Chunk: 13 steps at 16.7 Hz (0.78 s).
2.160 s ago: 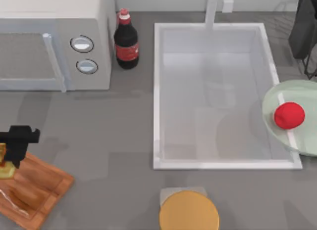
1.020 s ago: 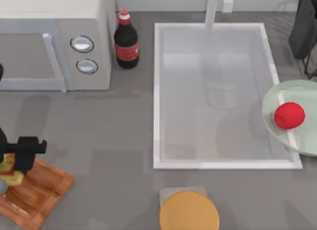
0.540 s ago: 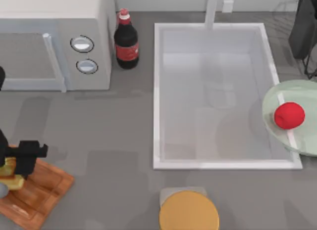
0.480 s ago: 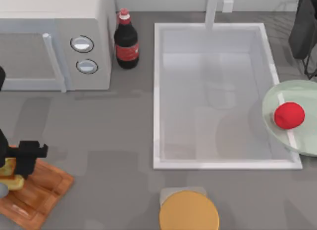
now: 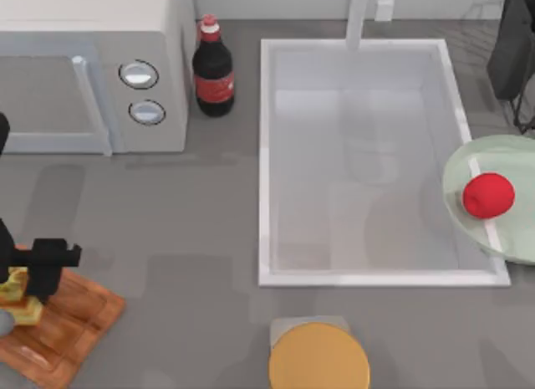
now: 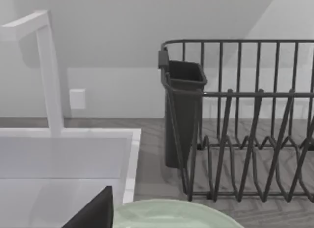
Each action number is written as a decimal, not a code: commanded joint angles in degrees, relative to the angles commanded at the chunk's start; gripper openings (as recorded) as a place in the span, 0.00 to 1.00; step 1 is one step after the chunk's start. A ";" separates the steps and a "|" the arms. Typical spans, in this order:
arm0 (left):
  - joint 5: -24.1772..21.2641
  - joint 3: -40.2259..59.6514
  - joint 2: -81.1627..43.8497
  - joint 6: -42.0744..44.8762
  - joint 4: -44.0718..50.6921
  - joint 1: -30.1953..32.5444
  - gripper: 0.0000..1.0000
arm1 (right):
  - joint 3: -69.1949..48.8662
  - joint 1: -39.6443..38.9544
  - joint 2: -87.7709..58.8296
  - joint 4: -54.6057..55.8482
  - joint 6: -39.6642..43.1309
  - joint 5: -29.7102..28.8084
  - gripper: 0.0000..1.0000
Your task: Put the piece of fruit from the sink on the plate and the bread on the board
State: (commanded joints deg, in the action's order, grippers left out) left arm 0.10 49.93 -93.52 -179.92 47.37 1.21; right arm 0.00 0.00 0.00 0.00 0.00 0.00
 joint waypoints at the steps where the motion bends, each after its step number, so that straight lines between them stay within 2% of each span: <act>1: 0.00 0.00 0.00 0.00 0.00 0.00 0.90 | 0.00 0.00 0.00 0.00 0.00 0.00 1.00; 2: 0.00 0.00 0.00 0.00 0.00 0.00 0.98 | 0.00 0.00 0.00 0.00 0.00 0.00 1.00; 3: 0.00 0.00 0.00 0.00 0.00 0.00 1.00 | 0.00 0.00 0.00 0.00 0.00 0.00 1.00; 13: -0.04 0.02 0.53 0.54 -0.11 -0.01 1.00 | 0.00 0.00 0.00 0.00 0.00 0.00 1.00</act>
State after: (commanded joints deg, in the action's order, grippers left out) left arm 0.07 49.95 -92.99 -179.37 47.26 1.19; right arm 0.00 0.00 0.00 0.00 0.00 0.00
